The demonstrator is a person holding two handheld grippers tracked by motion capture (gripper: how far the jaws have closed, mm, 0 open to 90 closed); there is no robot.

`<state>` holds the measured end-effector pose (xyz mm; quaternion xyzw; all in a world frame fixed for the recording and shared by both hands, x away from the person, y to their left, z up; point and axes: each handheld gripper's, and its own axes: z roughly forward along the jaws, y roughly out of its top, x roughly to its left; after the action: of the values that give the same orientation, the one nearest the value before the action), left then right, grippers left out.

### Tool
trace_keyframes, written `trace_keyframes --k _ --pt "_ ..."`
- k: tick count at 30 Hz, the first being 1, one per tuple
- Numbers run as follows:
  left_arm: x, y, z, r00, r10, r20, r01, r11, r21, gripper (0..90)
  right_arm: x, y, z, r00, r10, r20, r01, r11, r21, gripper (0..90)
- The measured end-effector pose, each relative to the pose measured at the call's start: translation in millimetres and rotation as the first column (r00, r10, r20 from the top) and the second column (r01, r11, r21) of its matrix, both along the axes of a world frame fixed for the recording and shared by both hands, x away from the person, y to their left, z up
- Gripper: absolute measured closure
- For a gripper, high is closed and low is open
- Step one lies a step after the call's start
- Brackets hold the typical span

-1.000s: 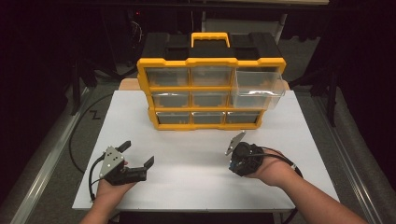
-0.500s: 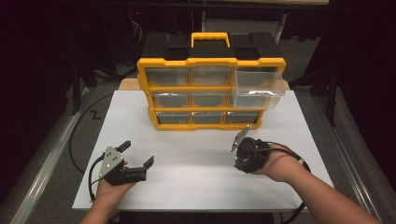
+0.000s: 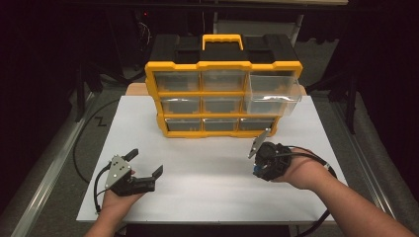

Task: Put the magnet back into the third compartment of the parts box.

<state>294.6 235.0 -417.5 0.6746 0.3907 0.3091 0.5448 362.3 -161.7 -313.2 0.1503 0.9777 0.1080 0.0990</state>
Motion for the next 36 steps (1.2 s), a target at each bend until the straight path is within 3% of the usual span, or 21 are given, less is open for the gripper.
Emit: trace_keyframes --k 36 --pt "-0.3 1.3 0.3 1.0 0.001 0.003 -0.001 1.0 0.001 0.4 -0.1 1.2 45.4 0.9994 0.032 -0.009 -0.033 0.998 -0.056 65.0"
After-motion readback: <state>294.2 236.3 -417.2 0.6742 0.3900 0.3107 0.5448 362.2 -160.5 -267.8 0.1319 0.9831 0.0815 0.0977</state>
